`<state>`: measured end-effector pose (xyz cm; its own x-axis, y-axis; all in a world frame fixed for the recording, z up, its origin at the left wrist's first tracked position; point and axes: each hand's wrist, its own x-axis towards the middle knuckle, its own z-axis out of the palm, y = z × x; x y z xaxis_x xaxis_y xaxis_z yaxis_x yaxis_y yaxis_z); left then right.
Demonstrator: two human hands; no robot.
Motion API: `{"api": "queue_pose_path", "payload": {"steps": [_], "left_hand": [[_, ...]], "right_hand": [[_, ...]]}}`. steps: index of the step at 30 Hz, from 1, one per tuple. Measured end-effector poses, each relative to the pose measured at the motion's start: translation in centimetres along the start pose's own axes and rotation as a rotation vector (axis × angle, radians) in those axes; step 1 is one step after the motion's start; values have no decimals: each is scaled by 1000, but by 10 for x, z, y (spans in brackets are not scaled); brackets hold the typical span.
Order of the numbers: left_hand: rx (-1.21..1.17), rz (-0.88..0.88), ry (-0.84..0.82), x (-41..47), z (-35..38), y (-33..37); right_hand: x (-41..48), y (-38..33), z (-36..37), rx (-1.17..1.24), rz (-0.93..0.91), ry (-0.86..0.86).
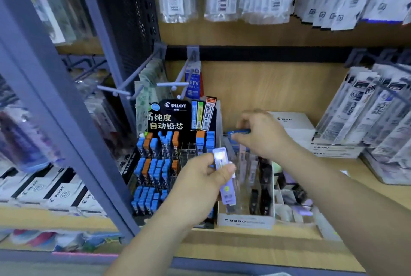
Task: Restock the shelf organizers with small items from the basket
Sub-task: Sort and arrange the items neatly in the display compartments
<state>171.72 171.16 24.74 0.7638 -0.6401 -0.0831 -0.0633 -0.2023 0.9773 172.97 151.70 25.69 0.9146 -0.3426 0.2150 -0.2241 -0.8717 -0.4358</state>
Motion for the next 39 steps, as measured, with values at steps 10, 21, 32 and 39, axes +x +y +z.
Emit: {"api": "queue_pose_path", "payload": {"steps": [10,21,32,39], "left_hand": [[49,-21,-51,10,2,1],[-203,-180,70,15,11,6],[-269,-179,144,22,16,10],[-11,-139,179,23,18,6]], "right_hand": [[31,14,31,-186,-151,-123],[3,23,-12,1154,270,-195],[-20,6,-38,1123,105,-392],[0,20,-32,765,206,-69]]}}
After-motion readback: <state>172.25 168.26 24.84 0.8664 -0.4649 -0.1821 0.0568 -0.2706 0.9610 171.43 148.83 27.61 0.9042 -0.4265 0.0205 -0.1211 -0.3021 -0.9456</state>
